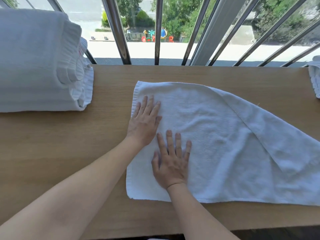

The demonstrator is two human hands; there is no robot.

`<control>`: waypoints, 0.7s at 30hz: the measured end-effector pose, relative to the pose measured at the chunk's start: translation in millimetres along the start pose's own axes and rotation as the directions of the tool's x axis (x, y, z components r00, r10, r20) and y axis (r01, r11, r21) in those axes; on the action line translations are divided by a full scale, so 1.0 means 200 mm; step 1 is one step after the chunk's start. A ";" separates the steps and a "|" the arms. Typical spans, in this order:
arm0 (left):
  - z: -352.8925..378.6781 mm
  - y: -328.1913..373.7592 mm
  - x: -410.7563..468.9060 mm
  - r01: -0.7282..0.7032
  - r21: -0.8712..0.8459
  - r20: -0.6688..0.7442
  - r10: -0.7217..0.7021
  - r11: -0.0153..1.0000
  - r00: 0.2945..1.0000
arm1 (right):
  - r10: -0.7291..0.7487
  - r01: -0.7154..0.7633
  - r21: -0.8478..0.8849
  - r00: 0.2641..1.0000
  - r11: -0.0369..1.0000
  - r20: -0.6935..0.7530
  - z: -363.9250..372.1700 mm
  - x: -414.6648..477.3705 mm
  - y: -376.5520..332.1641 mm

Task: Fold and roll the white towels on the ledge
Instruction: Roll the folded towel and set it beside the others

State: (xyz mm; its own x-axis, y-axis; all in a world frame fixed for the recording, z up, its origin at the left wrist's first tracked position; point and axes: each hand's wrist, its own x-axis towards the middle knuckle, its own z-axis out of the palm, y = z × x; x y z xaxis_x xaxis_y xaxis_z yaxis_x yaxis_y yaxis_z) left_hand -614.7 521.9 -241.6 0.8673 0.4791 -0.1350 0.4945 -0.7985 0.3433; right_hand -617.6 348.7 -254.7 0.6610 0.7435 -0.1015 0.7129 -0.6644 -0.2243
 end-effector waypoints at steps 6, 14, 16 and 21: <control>0.13 0.20 -0.34 -0.010 -0.219 -0.044 0.000 0.976 0.999 | 0.075 -0.058 0.433 0.997 0.899 -0.023 -0.12 -0.01 0.07; 0.22 0.50 -0.31 -0.015 -0.052 -0.095 0.010 0.999 0.995 | 0.307 -0.280 0.309 0.951 0.909 -0.044 -0.34 -0.12 0.74; 0.26 0.72 -0.27 -0.099 -0.105 -0.078 0.091 0.990 0.993 | 0.339 -0.320 0.277 0.941 0.906 -0.022 -0.35 -0.15 0.92; 0.48 1.19 -0.24 -0.248 -0.058 0.069 0.252 0.967 0.965 | 0.329 -0.302 0.272 0.942 0.914 -0.060 -0.38 -0.26 1.25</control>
State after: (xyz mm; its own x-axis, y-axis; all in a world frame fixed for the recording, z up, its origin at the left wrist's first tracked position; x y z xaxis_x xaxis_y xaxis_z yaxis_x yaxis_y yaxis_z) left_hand -533.2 272.9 -242.9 0.9657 0.2359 -0.1083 0.2595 -0.8698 0.4197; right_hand -455.9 138.7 -232.7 0.8715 0.4774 -0.1118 0.3882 -0.8111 -0.4375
